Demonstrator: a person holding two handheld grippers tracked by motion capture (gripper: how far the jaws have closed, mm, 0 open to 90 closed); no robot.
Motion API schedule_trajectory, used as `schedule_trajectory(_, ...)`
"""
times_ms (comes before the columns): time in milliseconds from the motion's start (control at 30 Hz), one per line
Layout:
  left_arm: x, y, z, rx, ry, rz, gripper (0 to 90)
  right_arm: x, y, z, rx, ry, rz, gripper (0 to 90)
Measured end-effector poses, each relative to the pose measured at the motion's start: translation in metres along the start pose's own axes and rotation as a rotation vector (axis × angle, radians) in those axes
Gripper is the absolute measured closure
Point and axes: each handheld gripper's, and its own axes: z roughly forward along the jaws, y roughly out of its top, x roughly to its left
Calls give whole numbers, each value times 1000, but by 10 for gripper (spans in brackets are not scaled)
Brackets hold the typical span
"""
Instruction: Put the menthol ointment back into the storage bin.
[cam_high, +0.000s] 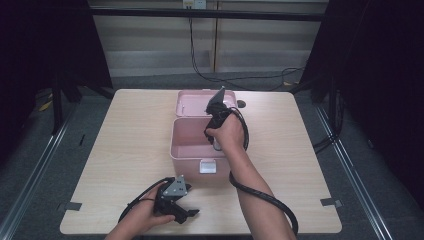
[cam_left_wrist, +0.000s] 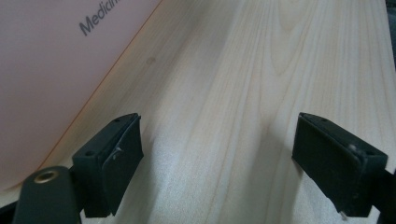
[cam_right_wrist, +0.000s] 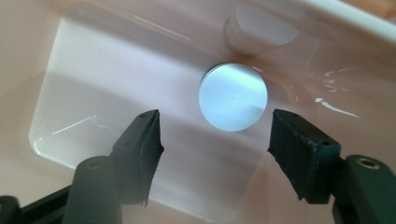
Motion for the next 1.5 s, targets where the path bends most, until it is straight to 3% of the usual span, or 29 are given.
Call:
schedule_trajectory(167, 0, 0, 0, 0, 0, 0, 154, 0, -3, -6, -5, -17, -45, 300)
schedule_trajectory(533, 0, 0, 0, 0, 0, 0, 154, -7, -9, -23, -42, 3, -154, 257)
schedule_trajectory(767, 0, 0, 0, 0, 0, 0, 153, -11, -16, -33, -57, 43, -215, 245)
schedule_trajectory(833, 0, 0, 0, 0, 0, 0, 153, -11, -17, -35, -56, 31, -238, 245)
schedule_trajectory(1000, 0, 0, 0, 0, 0, 0, 154, -15, -20, -39, -56, 54, -242, 245)
schedule_trajectory(1500, 0, 0, 0, 0, 0, -1, 153, -16, -35, -55, -54, 100, -321, 243)
